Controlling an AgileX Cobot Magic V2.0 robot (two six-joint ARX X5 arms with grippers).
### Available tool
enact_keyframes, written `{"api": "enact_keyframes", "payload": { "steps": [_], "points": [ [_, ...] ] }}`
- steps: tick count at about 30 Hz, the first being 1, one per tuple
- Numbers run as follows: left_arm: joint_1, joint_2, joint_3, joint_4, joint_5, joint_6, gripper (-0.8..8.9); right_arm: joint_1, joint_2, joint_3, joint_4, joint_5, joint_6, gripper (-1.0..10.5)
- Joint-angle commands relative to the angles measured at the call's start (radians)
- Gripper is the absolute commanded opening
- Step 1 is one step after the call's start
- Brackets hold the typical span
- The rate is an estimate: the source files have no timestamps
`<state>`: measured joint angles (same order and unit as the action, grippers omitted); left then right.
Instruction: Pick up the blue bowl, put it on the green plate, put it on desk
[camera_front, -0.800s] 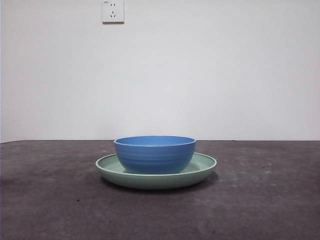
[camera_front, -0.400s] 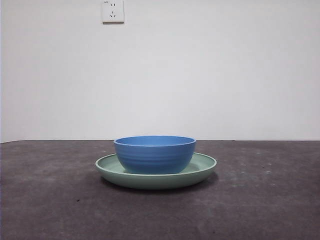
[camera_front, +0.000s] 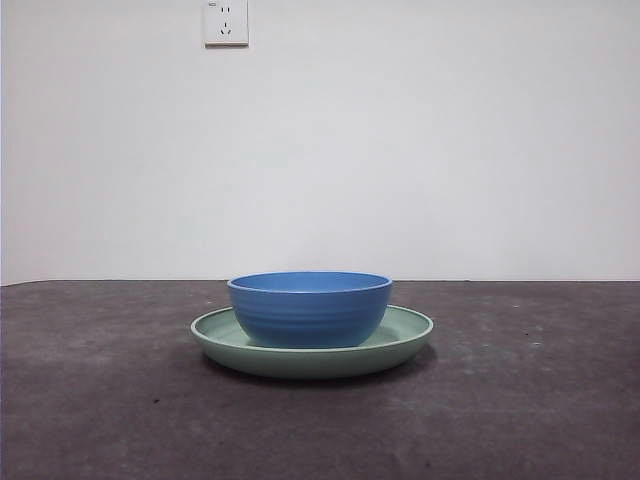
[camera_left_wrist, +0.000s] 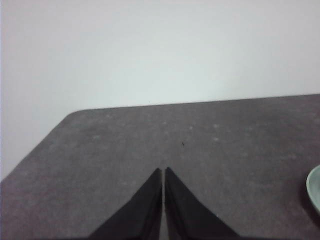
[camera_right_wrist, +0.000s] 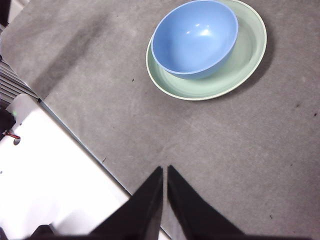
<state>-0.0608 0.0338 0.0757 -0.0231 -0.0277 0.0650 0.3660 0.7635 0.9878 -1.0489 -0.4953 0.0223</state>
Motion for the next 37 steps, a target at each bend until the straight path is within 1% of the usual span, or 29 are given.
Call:
{"api": "enact_keyframes", "payload": {
  "steps": [1,5,11,14,18,37],
  "points": [
    [0.002,-0.02,-0.031,0.009,-0.004,0.001,0.1,0.006,0.006,0.006,0.009,-0.003,-0.011,0.1],
    [0.002,-0.031,-0.063,-0.011,-0.004,0.0,0.1,0.006,0.006,0.006,0.009,-0.002,-0.011,0.1],
    [0.002,-0.031,-0.064,-0.116,-0.004,-0.001,0.1,0.006,0.006,0.006,0.009,-0.003,-0.011,0.1],
    [0.002,-0.031,-0.064,-0.169,-0.002,-0.019,0.1,0.006,0.006,0.006,0.009,-0.003,-0.011,0.1],
    [0.002,-0.031,-0.064,-0.166,-0.002,-0.079,0.1,0.006,0.006,0.006,0.009,-0.003,-0.011,0.1],
    [0.002,-0.031,-0.064,-0.166,-0.002,-0.08,0.1,0.006,0.006,0.006,0.009,-0.003,-0.011,0.1]
  ]
}}
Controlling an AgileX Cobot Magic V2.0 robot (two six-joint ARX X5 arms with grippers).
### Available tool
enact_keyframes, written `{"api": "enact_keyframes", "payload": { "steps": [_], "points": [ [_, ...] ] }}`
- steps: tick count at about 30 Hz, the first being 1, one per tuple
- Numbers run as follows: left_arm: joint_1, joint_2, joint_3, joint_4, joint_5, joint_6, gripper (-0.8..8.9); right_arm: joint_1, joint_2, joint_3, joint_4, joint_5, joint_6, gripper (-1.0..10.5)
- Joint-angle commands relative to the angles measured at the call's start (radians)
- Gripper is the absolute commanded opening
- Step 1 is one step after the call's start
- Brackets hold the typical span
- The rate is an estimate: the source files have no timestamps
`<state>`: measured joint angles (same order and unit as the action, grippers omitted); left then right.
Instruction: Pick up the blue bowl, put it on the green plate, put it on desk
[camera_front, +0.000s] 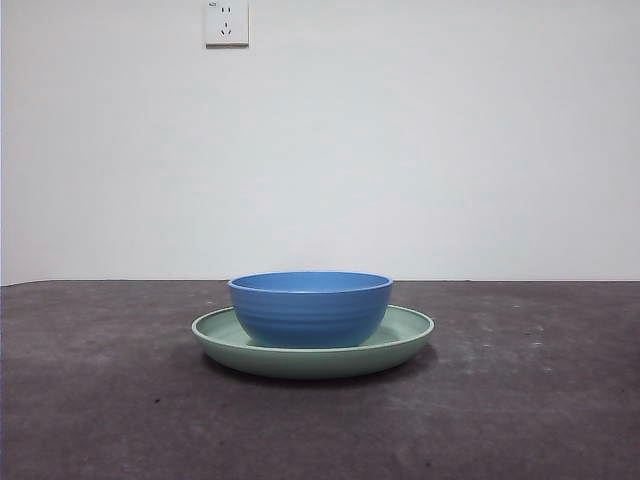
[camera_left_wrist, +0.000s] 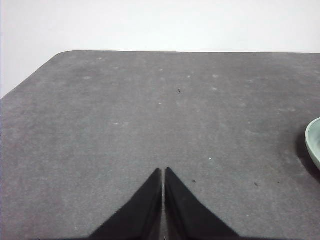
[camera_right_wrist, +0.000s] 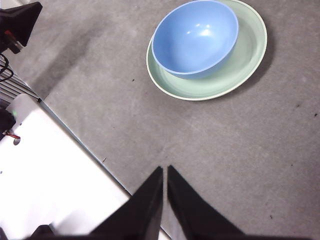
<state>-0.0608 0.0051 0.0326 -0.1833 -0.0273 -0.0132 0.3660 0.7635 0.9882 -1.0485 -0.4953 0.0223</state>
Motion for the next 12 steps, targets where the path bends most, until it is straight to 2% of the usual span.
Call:
{"api": "enact_keyframes", "payload": {
  "steps": [1,5,8,12],
  "points": [
    [0.002,-0.002,-0.021,-0.006,-0.002,-0.002,0.1,0.006,0.006,0.006,0.009,-0.003,-0.011,0.1],
    [0.002,-0.002,-0.021,-0.006,-0.002,-0.002,0.1,0.005,0.004,0.006,0.008,-0.003,-0.011,0.1],
    [0.002,-0.002,-0.021,-0.006,-0.002,-0.002,0.1,-0.029,-0.022,0.005,0.032,0.019,-0.085,0.1],
    [0.002,-0.002,-0.021,-0.006,-0.002,-0.002,0.1,-0.124,-0.098,-0.034,0.19,0.022,-0.108,0.1]
  ]
}}
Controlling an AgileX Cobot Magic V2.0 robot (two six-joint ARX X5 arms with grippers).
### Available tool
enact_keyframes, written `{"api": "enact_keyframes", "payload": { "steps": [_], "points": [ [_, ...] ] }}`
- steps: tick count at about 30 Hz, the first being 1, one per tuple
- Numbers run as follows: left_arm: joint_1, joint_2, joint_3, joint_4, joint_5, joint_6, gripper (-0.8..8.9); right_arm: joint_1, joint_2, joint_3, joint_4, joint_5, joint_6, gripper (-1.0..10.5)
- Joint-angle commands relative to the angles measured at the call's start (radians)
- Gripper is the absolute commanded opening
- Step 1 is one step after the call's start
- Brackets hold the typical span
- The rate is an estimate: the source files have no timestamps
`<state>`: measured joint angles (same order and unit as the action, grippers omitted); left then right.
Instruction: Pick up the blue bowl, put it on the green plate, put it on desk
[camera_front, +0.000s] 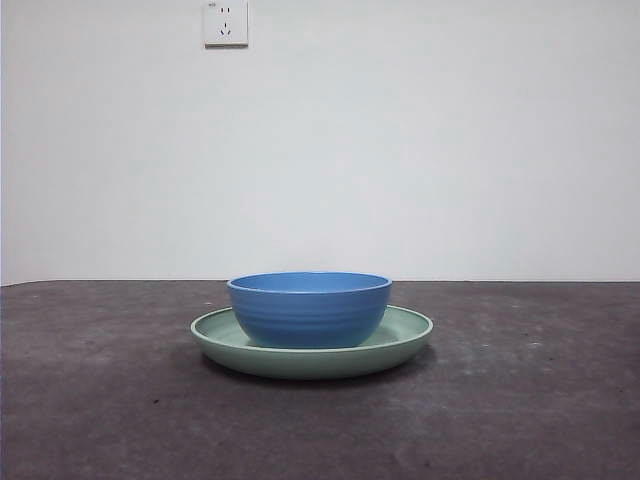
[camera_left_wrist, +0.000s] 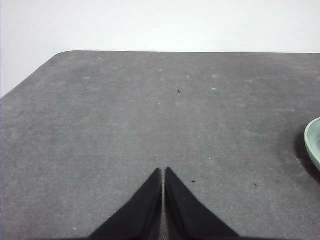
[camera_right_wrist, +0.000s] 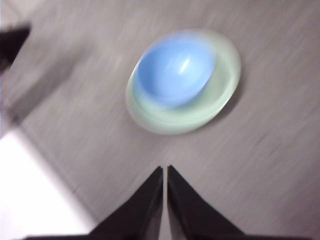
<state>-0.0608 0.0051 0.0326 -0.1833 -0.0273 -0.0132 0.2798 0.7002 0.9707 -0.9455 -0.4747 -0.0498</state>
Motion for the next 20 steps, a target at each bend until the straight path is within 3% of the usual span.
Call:
{"api": "enact_keyframes", "payload": {
  "steps": [1,7,13,20],
  "points": [
    [0.002,-0.002,-0.021,-0.006,-0.002,-0.002,0.1,-0.068,-0.067,-0.042,0.145,0.002,-0.034,0.1],
    [0.002,-0.002,-0.021,-0.006,-0.002,-0.002,0.1,-0.215,-0.274,-0.295,0.486,0.017,-0.034,0.1],
    [0.002,-0.002,-0.021,-0.006,-0.002,-0.002,0.1,-0.268,-0.46,-0.586,0.781,0.093,-0.006,0.1],
    [0.002,-0.002,-0.021,-0.005,-0.002,-0.002,0.1,-0.269,-0.615,-0.823,0.909,0.212,0.045,0.1]
  ]
}}
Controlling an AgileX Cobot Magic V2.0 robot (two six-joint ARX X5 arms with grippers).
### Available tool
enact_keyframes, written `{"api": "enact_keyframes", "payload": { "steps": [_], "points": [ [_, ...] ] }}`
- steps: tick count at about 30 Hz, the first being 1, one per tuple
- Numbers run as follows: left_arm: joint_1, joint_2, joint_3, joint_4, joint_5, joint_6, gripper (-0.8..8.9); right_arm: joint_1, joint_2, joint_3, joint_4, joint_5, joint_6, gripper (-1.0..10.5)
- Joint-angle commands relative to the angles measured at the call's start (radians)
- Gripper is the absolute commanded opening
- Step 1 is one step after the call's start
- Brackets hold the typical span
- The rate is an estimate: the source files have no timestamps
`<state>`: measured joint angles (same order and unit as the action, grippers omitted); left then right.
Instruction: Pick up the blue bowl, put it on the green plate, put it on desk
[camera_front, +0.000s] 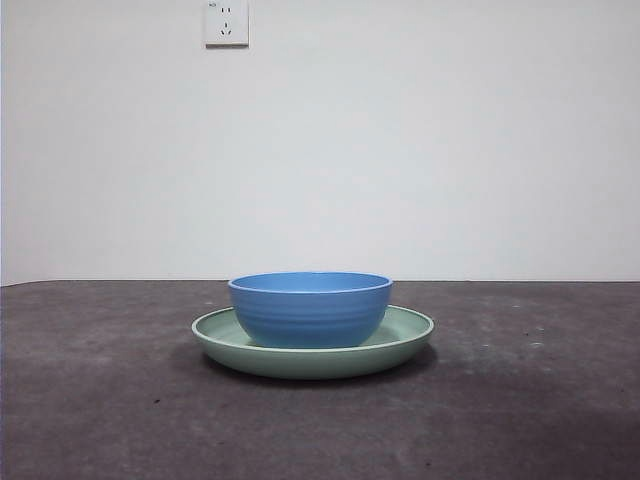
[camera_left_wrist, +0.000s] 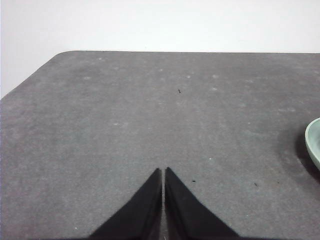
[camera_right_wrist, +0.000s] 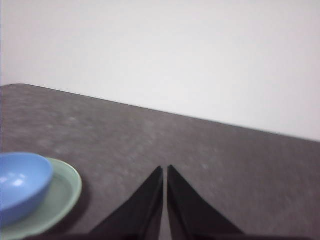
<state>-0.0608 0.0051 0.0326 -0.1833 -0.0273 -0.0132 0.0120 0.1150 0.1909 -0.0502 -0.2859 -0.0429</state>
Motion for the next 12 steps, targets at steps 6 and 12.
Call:
{"api": "enact_keyframes", "payload": {
  "steps": [6,12],
  "points": [
    [0.002,-0.002,-0.021,-0.005,-0.002,-0.002,0.1,-0.001,-0.108,-0.151,0.013,0.058,0.067,0.1],
    [0.002,-0.002,-0.021,-0.005,-0.002,-0.002,0.1,-0.002,-0.111,-0.18,-0.041,0.06,0.087,0.1]
  ]
}}
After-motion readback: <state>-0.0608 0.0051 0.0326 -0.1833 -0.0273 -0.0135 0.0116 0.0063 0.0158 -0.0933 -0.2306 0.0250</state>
